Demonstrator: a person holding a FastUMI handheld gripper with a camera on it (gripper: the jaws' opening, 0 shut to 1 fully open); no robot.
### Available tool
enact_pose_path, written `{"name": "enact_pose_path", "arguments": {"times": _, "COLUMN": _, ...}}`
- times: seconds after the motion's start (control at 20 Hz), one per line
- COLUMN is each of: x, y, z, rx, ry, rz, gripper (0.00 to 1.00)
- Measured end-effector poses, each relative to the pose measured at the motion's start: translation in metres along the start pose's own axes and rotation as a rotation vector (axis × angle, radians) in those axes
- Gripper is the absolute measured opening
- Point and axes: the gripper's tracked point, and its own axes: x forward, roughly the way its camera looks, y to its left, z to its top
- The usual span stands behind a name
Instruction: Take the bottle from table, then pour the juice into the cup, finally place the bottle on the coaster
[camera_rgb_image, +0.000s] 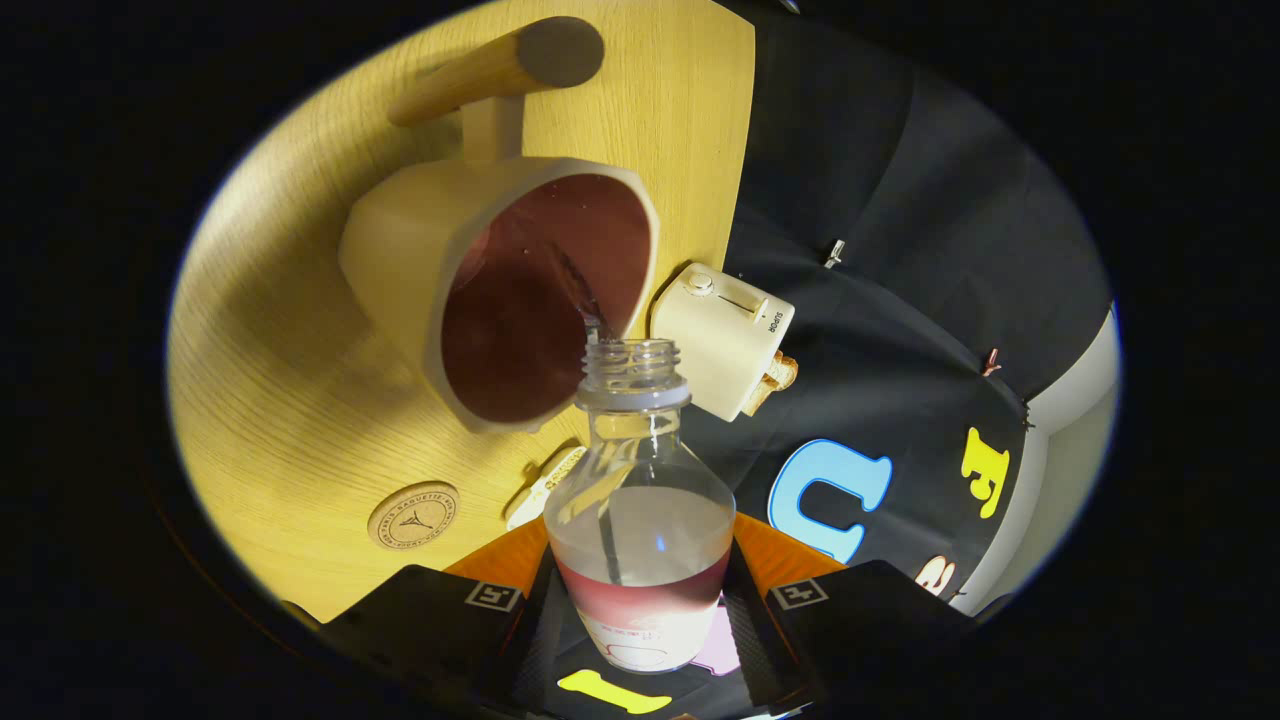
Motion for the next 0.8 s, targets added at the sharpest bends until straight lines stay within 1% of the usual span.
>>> {"name": "enact_pose_path", "arguments": {"times": 0.5, "x": -0.003, "y": -0.009, "z": -0.001, "rx": -0.124, "ry": -0.037, "rz": -0.013, "gripper": 0.75}}
{"name": "enact_pose_path", "arguments": {"times": 0.8, "x": -0.003, "y": -0.021, "z": 0.003, "rx": -0.199, "ry": -0.063, "rz": -0.043, "gripper": 0.75}}
